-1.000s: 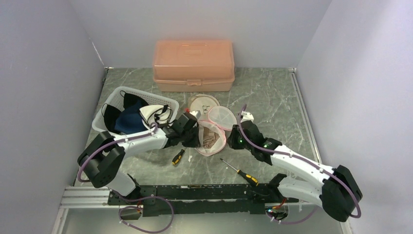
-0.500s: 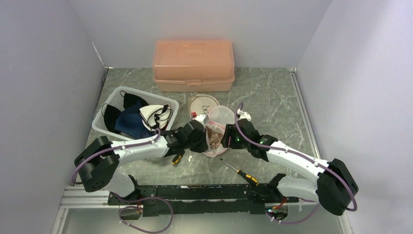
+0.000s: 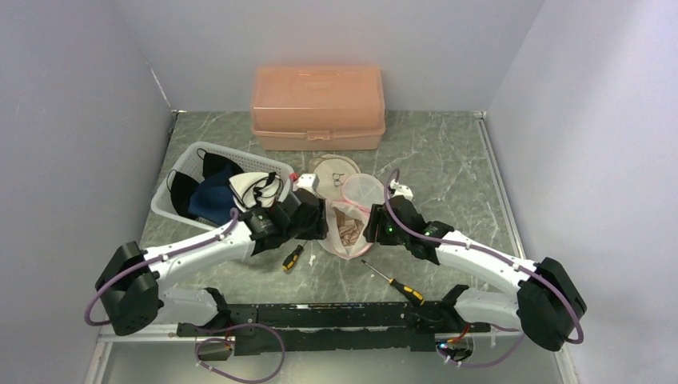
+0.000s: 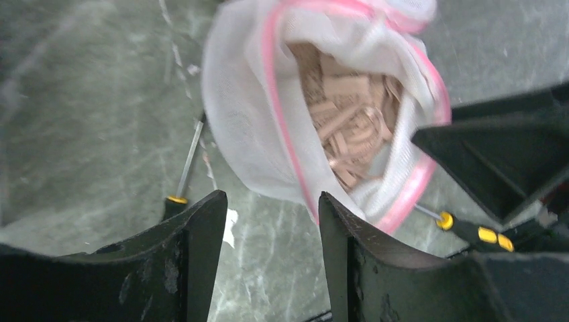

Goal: Unzip the laundry bag and remove the bra
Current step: Adjust the laundry bag at the center of the board.

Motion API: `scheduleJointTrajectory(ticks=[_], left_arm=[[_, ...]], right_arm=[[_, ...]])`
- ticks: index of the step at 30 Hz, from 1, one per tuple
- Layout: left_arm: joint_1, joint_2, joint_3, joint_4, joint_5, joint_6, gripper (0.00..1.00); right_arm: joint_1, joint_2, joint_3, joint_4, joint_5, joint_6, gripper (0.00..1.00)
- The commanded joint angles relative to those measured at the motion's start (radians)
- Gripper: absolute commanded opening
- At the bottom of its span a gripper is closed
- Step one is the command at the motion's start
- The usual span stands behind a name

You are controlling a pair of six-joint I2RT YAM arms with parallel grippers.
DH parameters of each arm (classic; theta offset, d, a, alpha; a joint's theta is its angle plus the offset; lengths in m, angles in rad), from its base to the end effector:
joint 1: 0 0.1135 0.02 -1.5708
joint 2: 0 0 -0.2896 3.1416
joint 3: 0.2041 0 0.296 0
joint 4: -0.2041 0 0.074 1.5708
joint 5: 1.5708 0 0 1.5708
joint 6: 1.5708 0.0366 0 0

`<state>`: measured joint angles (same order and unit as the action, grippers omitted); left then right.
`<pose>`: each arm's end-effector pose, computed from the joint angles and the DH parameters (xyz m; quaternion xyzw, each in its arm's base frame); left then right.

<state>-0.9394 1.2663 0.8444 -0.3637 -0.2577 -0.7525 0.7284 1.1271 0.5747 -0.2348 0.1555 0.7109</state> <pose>0.1843 -0.2363 0.2485 0.0366 0.9168 -0.2053 0.3404 0.1916 0.1633 0.1960 0.0216 0.9217 0.1969 0.3336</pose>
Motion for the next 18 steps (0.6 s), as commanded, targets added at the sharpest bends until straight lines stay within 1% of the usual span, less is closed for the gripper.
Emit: scheduleJointTrajectory(ticks=[1, 3, 5, 7, 14, 18], left_arm=[[0.096, 0.049, 0.069, -0.043, 0.029, 0.046, 0.58], [0.123, 0.082, 0.082, -0.032, 0.080, 0.057, 0.58], [0.126, 0.106, 0.093, -0.015, 0.107, 0.071, 0.57], [0.128, 0.128, 0.104, -0.003, 0.119, 0.076, 0.57], [0.129, 0.204, 0.168, -0.002, 0.145, 0.090, 0.54], [0.129, 0.233, 0.197, -0.013, 0.151, 0.093, 0.54]], right_arm=[[-0.001, 0.033, 0.006, 0.053, -0.001, 0.007, 0.58], [-0.001, 0.042, 0.007, 0.057, -0.004, 0.009, 0.57], [-0.001, 0.042, 0.007, 0.055, 0.000, 0.007, 0.55], [0.000, 0.040, 0.008, 0.053, 0.003, 0.004, 0.53], [-0.001, 0.045, 0.007, 0.054, -0.006, 0.002, 0.38], [-0.001, 0.042, 0.004, 0.053, -0.005, 0.002, 0.37]])
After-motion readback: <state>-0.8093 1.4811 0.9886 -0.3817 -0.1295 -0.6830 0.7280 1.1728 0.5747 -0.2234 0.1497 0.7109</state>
